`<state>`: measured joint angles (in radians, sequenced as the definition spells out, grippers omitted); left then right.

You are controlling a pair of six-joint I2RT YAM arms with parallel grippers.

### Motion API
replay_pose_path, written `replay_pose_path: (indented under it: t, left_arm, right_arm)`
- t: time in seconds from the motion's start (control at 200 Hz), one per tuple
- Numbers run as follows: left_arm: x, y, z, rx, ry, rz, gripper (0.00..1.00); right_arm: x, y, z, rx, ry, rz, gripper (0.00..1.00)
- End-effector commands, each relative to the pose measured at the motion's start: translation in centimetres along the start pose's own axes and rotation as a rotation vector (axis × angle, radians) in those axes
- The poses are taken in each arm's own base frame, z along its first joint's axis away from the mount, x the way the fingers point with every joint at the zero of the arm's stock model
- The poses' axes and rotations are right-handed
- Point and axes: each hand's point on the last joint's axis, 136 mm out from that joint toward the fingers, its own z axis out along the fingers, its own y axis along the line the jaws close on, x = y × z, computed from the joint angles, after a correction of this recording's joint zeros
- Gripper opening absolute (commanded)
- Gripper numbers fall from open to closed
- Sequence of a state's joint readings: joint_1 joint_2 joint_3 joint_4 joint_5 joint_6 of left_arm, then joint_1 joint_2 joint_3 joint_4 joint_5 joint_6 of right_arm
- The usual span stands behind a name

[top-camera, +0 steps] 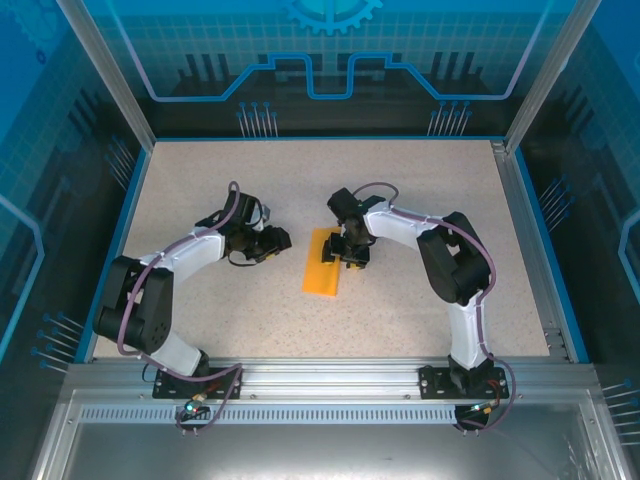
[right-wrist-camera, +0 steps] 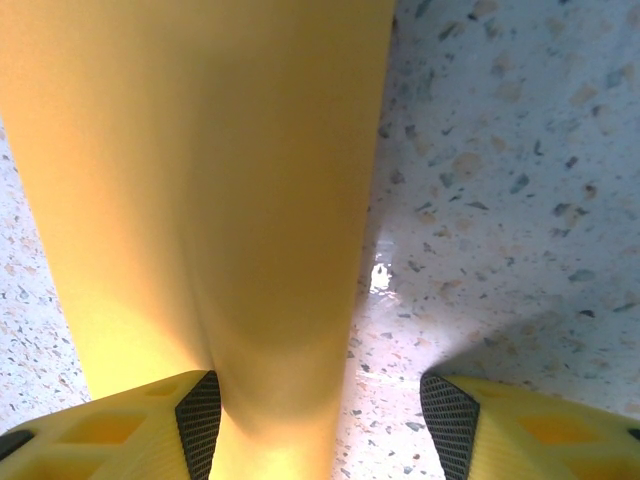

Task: Fold a paper plane with a square sheet of paper (pick it up from the middle)
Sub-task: Hold the square sheet of paper at the center of the table.

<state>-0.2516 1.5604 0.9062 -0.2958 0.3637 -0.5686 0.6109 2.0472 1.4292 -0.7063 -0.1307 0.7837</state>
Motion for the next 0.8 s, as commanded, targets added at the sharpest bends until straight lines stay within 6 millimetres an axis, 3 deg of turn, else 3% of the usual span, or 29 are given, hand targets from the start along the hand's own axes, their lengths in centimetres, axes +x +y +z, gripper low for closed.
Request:
replay_pose_path:
  t: [0.0,0.23,0.43,0.79]
  left_arm:
    - [0.6,-1.1,0.7,0.065,0.050,0.036,0.33]
    - [1.4,-3.1,2.8,0.055,0.127,0.083,0.00]
    - [1.9,-2.4,5.3,-0.073,0.179,0.089,0.00]
    - [2.5,-2.9,7.5,-0.108,0.208,0.134,0.00]
  right_arm:
    - [1.6,-2.9,2.9,0.123,0.071,0.006,0.62]
    - [1.7,-3.2,3.1,0.133,0.074,0.006,0.62]
    - [1.9,-3.4,3.3,0.139,0.082,0.010,0.62]
    - [1.9,-3.5,3.3,0.143,0.083,0.010,0.62]
